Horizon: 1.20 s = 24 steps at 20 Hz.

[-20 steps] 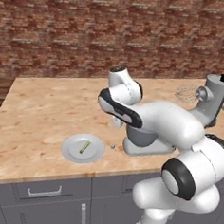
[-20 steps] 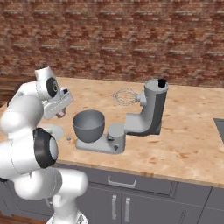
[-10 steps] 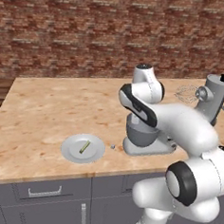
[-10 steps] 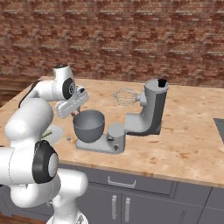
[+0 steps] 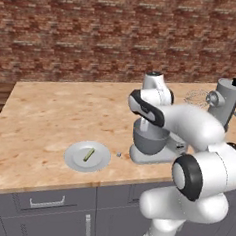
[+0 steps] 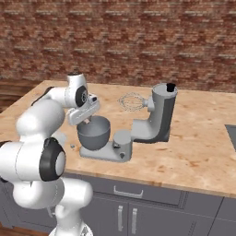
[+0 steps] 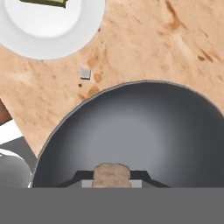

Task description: Add butter and sugar cubes to the stand mixer bowl and then turn on the stand mixer to begin making frosting.

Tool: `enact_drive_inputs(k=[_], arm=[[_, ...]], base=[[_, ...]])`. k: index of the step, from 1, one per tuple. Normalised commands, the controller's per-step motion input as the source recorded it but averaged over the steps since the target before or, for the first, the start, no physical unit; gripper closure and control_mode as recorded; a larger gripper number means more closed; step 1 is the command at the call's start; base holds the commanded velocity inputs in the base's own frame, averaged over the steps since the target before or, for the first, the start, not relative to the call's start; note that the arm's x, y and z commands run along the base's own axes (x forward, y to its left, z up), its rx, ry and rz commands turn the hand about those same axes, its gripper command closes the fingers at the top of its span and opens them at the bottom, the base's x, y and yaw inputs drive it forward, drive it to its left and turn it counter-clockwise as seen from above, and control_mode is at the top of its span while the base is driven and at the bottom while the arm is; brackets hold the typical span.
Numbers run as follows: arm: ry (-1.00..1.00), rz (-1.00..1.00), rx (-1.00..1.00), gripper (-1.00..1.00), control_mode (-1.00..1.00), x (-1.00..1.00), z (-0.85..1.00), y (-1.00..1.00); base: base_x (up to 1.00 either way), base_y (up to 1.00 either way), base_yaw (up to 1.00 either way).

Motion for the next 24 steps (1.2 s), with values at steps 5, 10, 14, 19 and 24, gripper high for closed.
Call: enact_drive_inputs(k=[5,10,14,19,24], arm=[[0.07,-0.04,0.0,1.0,-1.0,0.23,-0.3,-0.21],[0.02,0.0,0.0,1.0,-1.0,0.02,-0.35,-0.14],[0.0,0.0,0.0,1.0,-1.0,0.0,-0.37,-0.04],[0.01,0.0,0.01,-1.0,-1.0,0.0,-0.12,-0.01],[0.0,0.0,0.06,-1.0,-1.0,-0.02,0.11,0.0]], base=[[0.0,0.0,0.0],[0.0,0.0,0.0],[0.0,0.0,0.0],[0.0,0.0,0.0],[0.0,0.0,0.0]])
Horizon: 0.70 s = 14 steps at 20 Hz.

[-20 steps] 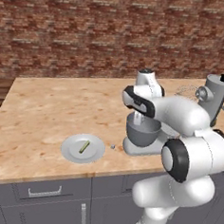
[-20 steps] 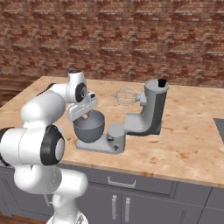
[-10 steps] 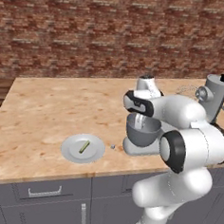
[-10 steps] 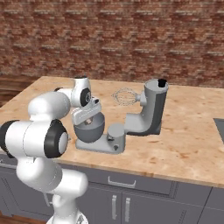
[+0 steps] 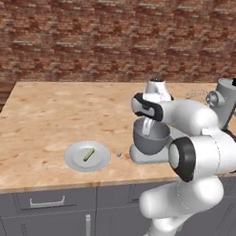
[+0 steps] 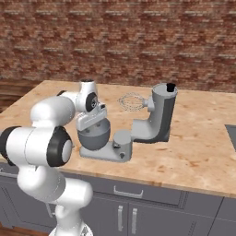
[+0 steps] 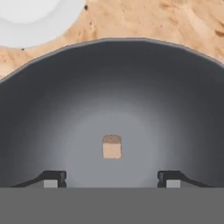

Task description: Add butter and sugar cubes to the stand mixer bowl and then turn on the stand mixer to begin making frosting.

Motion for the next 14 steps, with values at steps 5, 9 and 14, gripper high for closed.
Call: enact_drive_inputs(k=[5,9,14], arm=[[-0.07,0.0,0.12,-1.0,-1.0,-0.25,0.67,0.18],[-0.03,0.0,0.05,-1.0,-1.0,-0.22,0.89,0.39],[0.02,0.06,-0.03,-1.0,-1.0,-0.35,0.42,0.64]], base=[[0.0,0.0,0.0],[0.0,0.0,0.0],[0.0,0.0,0.0]])
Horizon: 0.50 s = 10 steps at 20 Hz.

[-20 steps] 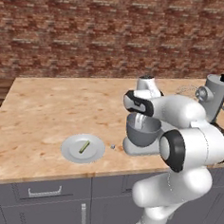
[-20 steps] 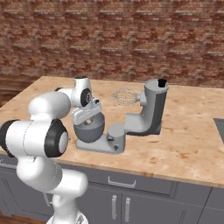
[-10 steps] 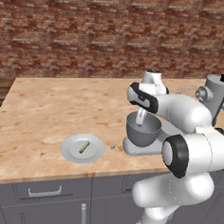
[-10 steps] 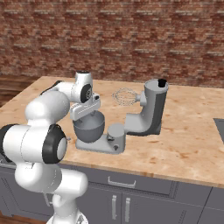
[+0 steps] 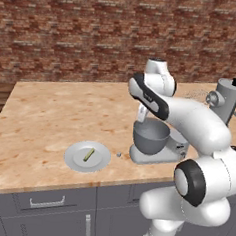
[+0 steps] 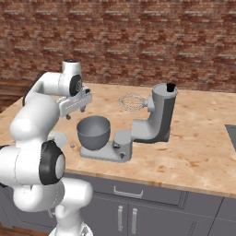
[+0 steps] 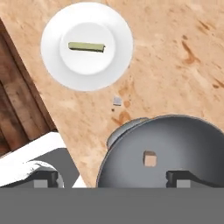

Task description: Add butter and sugar cubes to the stand mixer bowl and then turn on the stand mixer to begin making frosting.

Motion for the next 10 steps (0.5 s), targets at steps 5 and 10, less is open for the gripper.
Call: enact_drive_inputs(k=[5,10], arm=[[0.07,0.16,-0.16,-1.0,-1.0,-0.37,0.02,0.69],[0.02,0.13,-0.21,-1.0,-1.0,-0.26,-0.16,0.42]], base=[[0.0,0.0,0.0],[0.0,0.0,0.0]])
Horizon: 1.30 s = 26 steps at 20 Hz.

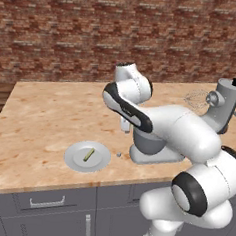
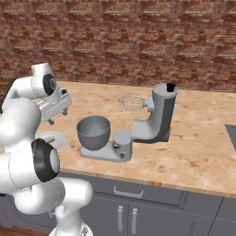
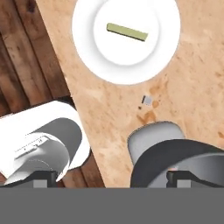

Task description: Add butter and sugar cubes to the stand mixer bowl and then turn on the stand mixer to begin making frosting.

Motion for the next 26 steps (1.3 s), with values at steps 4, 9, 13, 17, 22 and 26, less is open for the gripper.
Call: enact_drive_inputs(k=[4,9,13,17,22,26], arm=[[0.0,0.09,-0.15,-1.0,-1.0,-0.07,-0.45,0.12],[0.0,0.05,-0.09,-1.0,-1.0,0.0,-0.61,0.0],[0.0,0.0,-0.05,-1.0,-1.0,0.0,-0.55,0.0],[0.0,0.0,-0.06,-1.0,-1.0,0.0,-0.44,0.0],[0.0,0.0,-0.05,-1.0,-1.0,0.0,-0.37,-0.02],[0.0,0.0,-0.01,-1.0,-1.0,0.0,-0.22,-0.06]], base=[[0.0,0.0,0.0],[0.0,0.0,0.0],[0.0,0.0,0.0],[0.0,0.0,0.0],[0.0,0.0,0.0],[0.0,0.0,0.0]])
